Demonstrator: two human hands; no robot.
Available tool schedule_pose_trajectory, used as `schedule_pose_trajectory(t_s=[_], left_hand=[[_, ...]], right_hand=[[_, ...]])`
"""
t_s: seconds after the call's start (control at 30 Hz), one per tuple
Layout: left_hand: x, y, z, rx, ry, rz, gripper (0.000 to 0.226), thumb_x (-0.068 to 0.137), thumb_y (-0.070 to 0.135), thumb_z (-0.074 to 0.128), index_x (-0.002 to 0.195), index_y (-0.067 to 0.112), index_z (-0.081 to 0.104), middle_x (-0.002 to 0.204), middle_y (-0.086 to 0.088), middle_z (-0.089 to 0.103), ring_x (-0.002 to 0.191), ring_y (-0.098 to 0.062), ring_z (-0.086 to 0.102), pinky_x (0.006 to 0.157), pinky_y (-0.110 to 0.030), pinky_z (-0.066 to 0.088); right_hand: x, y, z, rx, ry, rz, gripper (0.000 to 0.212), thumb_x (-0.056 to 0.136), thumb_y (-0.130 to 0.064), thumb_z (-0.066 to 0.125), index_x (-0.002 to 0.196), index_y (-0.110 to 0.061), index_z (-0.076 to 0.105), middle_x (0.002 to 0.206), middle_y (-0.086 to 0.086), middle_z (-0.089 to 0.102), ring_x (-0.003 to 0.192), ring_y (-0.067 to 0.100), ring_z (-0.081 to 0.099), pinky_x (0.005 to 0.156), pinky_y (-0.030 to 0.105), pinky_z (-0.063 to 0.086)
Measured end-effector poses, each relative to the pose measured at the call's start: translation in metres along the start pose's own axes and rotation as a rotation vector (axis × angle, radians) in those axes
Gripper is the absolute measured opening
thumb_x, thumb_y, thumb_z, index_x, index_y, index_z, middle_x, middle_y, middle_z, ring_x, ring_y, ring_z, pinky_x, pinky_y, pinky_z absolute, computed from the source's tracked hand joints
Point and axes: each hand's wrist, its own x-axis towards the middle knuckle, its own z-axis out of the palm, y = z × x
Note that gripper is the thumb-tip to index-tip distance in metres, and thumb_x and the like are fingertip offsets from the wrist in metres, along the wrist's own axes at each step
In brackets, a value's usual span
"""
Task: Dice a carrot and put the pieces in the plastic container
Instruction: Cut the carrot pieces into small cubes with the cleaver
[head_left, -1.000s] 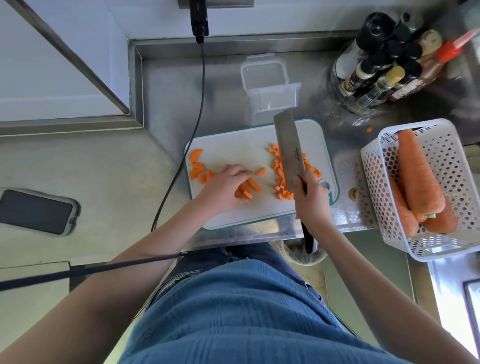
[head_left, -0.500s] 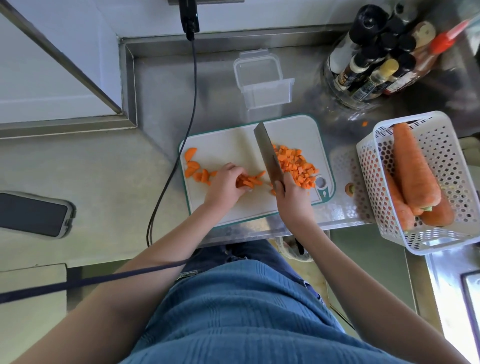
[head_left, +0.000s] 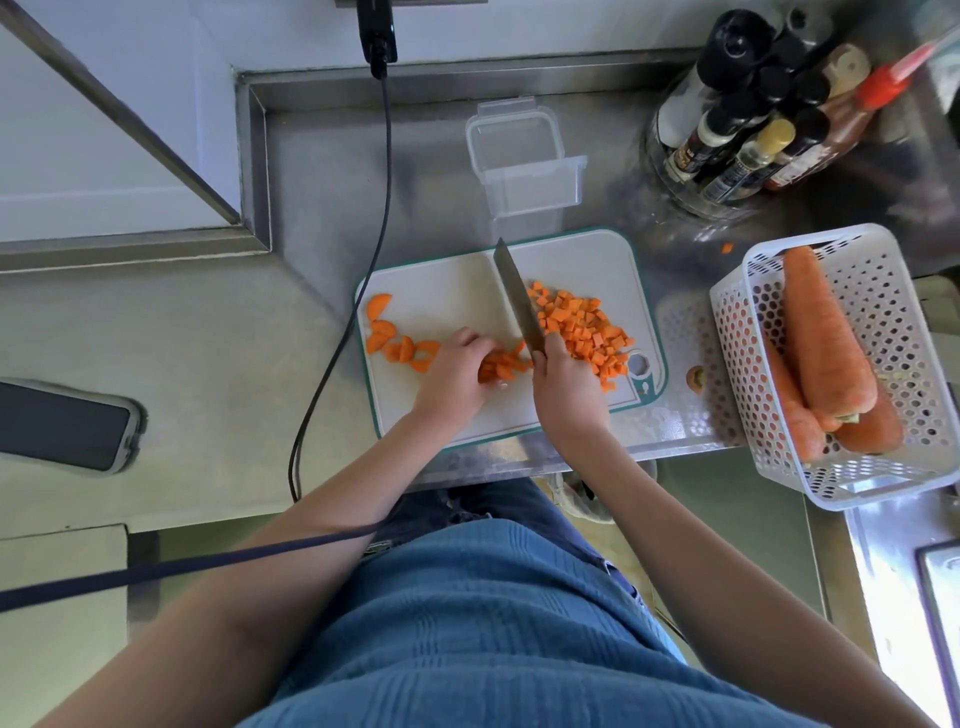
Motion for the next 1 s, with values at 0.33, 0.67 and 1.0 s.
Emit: schedule_pose_trajectory(t_s=[0.33,0.67,1.0], left_hand=[[-0.012,-0.008,0.004,0.054,0.107,0.020,0.019,0.074,0.006,0.073,0.091,0.006,0.064,0.090,-0.009,0.059,0.085,-0.025,0.056,0.071,-0.036,0.047],[-0.005,-0.003,-0.009,0.172,0.116,0.128,0.039,0.079,0.037,0.069,0.104,0.007,0.066,0.100,-0.008,0.063,0.098,-0.029,0.052,0.083,-0.037,0.044],[0.035,0.015,0.005,0.270,-0.023,0.074,0.013,0.076,0.012,0.064,0.086,0.005,0.062,0.089,-0.012,0.061,0.089,-0.032,0.052,0.078,-0.038,0.038]], right_hand=[[-0.011,-0.011,0.016,0.106,-0.010,-0.040,0.021,0.103,-0.022,0.034,0.108,-0.005,0.045,0.073,0.010,0.054,0.063,0.029,0.051,0.051,0.033,0.036],[-0.017,0.010,-0.008,0.334,0.187,0.019,0.018,0.102,-0.021,0.038,0.089,-0.009,0.041,0.063,0.000,0.048,0.054,0.019,0.043,0.046,0.032,0.027],[-0.026,0.017,-0.014,0.372,0.242,0.075,0.018,0.102,-0.021,0.038,0.088,-0.011,0.039,0.062,-0.003,0.046,0.051,0.014,0.042,0.044,0.027,0.027]])
